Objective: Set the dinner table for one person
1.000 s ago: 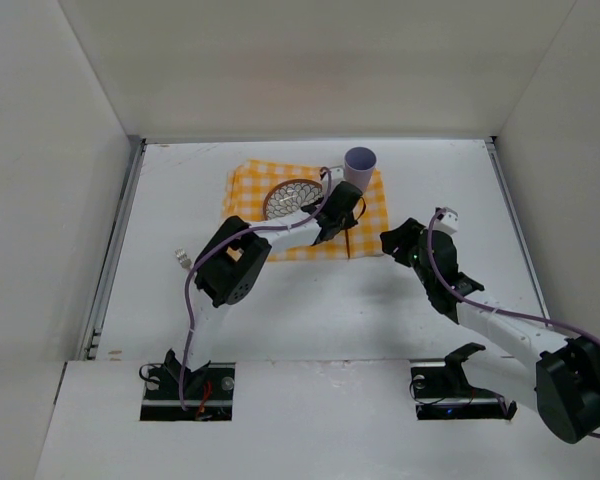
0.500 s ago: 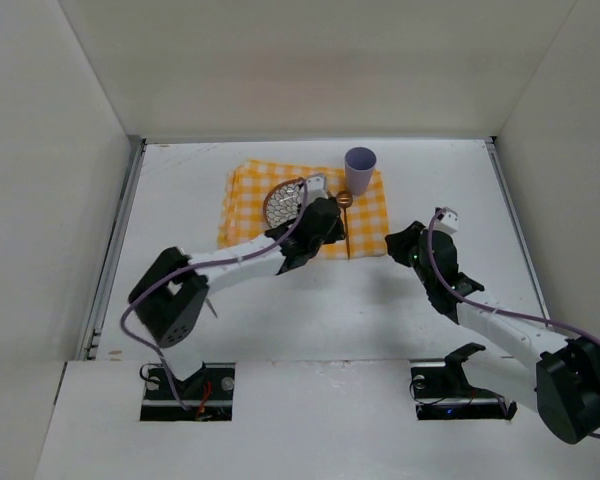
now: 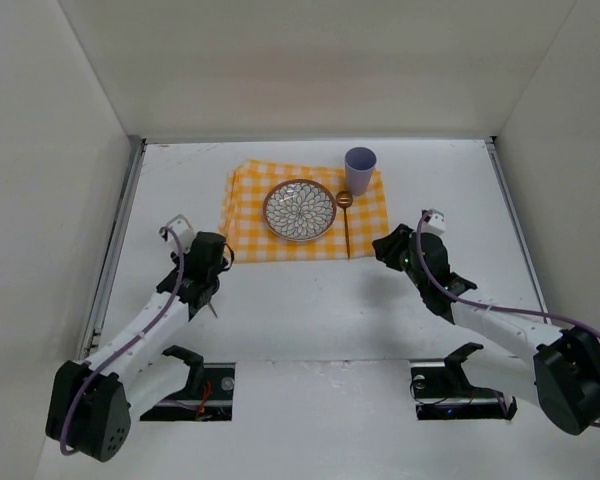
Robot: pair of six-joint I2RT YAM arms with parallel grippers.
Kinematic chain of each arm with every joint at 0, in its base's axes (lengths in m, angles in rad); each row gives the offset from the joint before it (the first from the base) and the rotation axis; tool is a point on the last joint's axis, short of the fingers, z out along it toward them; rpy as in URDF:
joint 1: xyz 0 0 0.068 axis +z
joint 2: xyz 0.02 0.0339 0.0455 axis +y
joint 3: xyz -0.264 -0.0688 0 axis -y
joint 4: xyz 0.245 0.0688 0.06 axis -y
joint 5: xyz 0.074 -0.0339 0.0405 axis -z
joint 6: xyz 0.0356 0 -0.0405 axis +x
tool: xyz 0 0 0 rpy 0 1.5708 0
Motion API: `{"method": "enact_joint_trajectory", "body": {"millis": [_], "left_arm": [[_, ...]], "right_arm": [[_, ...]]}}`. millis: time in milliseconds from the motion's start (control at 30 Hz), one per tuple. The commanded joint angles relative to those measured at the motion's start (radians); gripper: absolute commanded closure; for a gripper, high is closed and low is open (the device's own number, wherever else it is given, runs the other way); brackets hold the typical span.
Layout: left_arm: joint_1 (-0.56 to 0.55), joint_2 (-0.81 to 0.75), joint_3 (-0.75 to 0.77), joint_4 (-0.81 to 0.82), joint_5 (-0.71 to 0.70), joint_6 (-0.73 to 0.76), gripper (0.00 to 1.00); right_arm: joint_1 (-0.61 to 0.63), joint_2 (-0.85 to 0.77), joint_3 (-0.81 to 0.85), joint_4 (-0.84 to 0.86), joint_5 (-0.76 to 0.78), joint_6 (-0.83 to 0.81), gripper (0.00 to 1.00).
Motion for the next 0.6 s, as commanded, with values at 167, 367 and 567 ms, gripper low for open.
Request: {"method": "enact_joint_trajectory", "body": {"millis": [167, 367, 567], "left_arm": [[0.218, -0.021, -0.127, -0.050, 0.142, -0.053, 0.68], [0.234, 0.019, -0.145, -0.019, 0.157, -0.048, 0.72], [0.246, 0.066, -0.158, 0.009, 0.165, -0.042, 0.76]], "right_arm": [[0.025, -0.006, 0.049, 0.054, 0.014, -0.026, 0.55], [0.039, 0.001, 0.054, 0.056, 0.016, -0.026, 0.54], [0.042, -0.023, 0.044, 0.062, 0.022, -0.027, 0.54]]}}
